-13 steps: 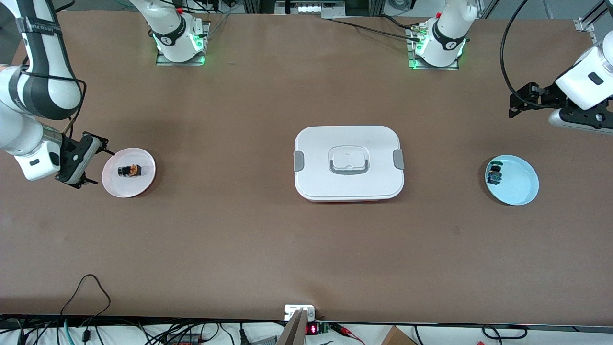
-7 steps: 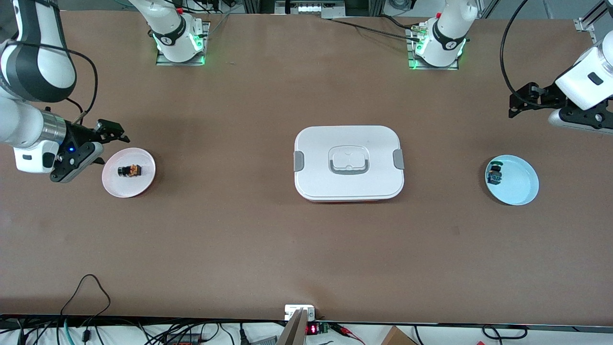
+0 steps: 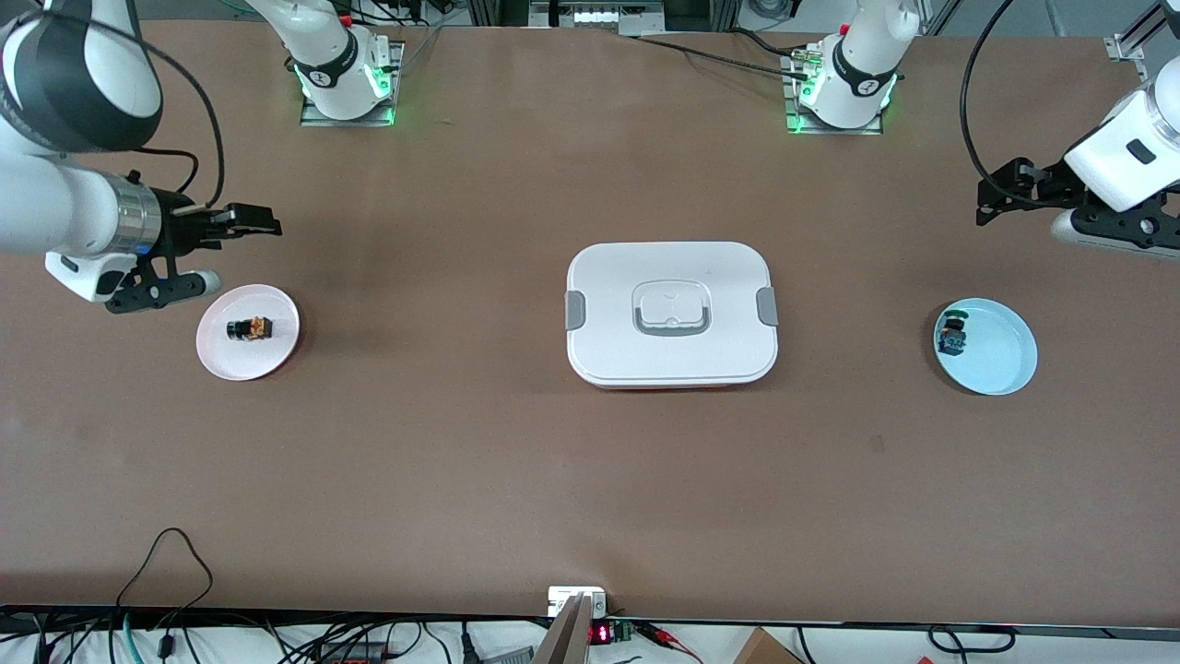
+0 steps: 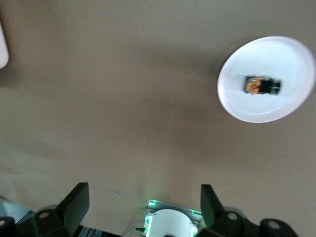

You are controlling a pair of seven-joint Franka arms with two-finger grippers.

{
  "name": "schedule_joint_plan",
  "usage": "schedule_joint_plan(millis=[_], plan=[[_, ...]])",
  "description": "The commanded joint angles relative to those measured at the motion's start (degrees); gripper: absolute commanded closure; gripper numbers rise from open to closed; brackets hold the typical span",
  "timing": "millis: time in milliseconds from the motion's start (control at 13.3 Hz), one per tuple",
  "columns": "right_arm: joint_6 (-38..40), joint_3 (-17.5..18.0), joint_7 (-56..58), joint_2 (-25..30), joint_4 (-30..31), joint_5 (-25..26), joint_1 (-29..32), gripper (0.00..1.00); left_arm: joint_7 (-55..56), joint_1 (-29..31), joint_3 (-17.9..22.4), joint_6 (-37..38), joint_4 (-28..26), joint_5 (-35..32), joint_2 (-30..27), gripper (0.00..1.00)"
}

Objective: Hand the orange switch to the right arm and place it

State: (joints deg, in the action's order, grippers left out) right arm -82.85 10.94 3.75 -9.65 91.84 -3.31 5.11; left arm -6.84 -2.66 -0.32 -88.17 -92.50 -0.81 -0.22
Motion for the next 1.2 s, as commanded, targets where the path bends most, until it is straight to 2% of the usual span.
schedule_joint_plan(millis=[0,75,150,601,676,826,901,1126], plan=[[-4.9,-8.9,-0.7,-0.2,-3.6,6.6,-4.3,0.00,0.5,-0.4,0.1,1.3,1.8,0.2,0.9,0.00],[-10.0,-13.3,0.5,-0.2,-3.3,6.5,-6.6,0.00,0.5,-0.4,0.1,1.3,1.9,0.2,0.9,0.00],[-10.5,-14.6,0.4,-0.1,-3.3,6.6,-7.8,0.00,0.5,-0.5,0.0,1.3,1.9,0.1,1.1,0.00],[-2.5,-13.7,-1.2,4.9,-2.6,6.3,-8.4,0.00,0.5,-0.8,0.0,1.3,1.9,-0.2,1.2,0.00],[-3.8,-13.7,-3.5,6.6,0.1,6.1,-8.2,0.00,0.5,-0.8,-0.3,1.3,1.9,-0.2,1.2,0.00],[-14.2,-13.8,-4.3,10.8,7.7,5.7,-8.0,0.00,0.5,-0.7,-0.4,1.3,1.9,-0.2,1.2,0.00],[-16.9,-13.8,-4.3,12.5,10.4,5.7,-8.2,0.00,0.5,-0.7,-0.4,1.3,1.9,-0.2,1.2,0.00],[-11.6,-14.3,0.0,11.6,7.5,5.7,-7.6,0.00,0.5,-0.8,-0.5,1.2,1.9,-0.3,1.3,0.00]])
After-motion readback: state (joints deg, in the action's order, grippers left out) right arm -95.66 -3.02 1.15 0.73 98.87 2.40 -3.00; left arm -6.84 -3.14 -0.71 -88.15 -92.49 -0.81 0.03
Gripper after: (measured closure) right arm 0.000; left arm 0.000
